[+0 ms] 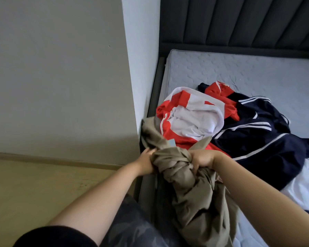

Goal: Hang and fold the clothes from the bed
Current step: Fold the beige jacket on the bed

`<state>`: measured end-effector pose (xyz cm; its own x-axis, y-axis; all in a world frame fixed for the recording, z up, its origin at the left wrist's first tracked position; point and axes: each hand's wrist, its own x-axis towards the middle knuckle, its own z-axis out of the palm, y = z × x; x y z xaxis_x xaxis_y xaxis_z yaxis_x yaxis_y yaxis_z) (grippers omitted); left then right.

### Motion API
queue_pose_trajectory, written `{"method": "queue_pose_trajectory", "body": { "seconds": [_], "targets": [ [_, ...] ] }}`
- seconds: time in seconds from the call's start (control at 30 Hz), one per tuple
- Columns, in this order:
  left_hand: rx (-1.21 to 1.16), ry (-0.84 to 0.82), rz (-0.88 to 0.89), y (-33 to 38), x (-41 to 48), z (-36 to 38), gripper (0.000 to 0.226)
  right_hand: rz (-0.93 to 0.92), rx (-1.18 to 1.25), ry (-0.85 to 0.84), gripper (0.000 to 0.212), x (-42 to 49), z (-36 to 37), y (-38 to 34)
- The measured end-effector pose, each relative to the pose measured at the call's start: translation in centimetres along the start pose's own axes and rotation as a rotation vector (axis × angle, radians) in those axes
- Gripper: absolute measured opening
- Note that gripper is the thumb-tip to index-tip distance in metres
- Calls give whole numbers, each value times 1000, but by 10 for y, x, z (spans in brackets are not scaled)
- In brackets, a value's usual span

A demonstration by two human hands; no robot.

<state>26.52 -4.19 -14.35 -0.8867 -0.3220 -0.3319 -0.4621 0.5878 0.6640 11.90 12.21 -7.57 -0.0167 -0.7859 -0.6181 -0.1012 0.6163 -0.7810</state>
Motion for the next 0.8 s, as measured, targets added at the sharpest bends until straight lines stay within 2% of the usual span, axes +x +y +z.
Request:
{"method": "queue_pose_trajectory", "body": {
  "seconds": [0.07,0.1,0.13,0.17,0.2,0.27,0.33,0.37,0.43,0.53,0.63,0.8],
  "targets": [
    [-300,-55,-75,7,-1,-1,22,55,-75,349,31,1,-8,4],
    [-465,-82,-146,12,-4,-4,13,62,-152,580,22,3,-15,8],
    [-621,-95,-205,17,-5,-8,10,49,-214,781,21,5,-19,12],
    [-728,-92,-231,21,-6,-12,8,23,-228,897,19,8,-22,16],
    [-762,-72,-226,25,-6,-18,10,-8,-217,930,21,9,-21,16],
    [-750,-20,-183,35,-6,-32,17,-109,-220,806,55,11,-15,8],
    [-705,51,-111,48,-10,-49,14,-173,-408,632,70,13,-5,-9],
    [-685,93,-77,54,-13,-58,12,-196,-491,566,69,15,1,-19],
    [-632,197,-9,64,-21,-77,15,-239,-499,572,54,21,11,-38],
    [-597,356,73,75,-39,-110,16,-256,-177,753,18,24,28,-76],
    [-636,514,109,73,-66,-152,12,-360,172,708,16,21,48,-128],
    [-474,761,160,45,-134,-231,13,-550,432,493,20,16,94,-230]
  ]
}}
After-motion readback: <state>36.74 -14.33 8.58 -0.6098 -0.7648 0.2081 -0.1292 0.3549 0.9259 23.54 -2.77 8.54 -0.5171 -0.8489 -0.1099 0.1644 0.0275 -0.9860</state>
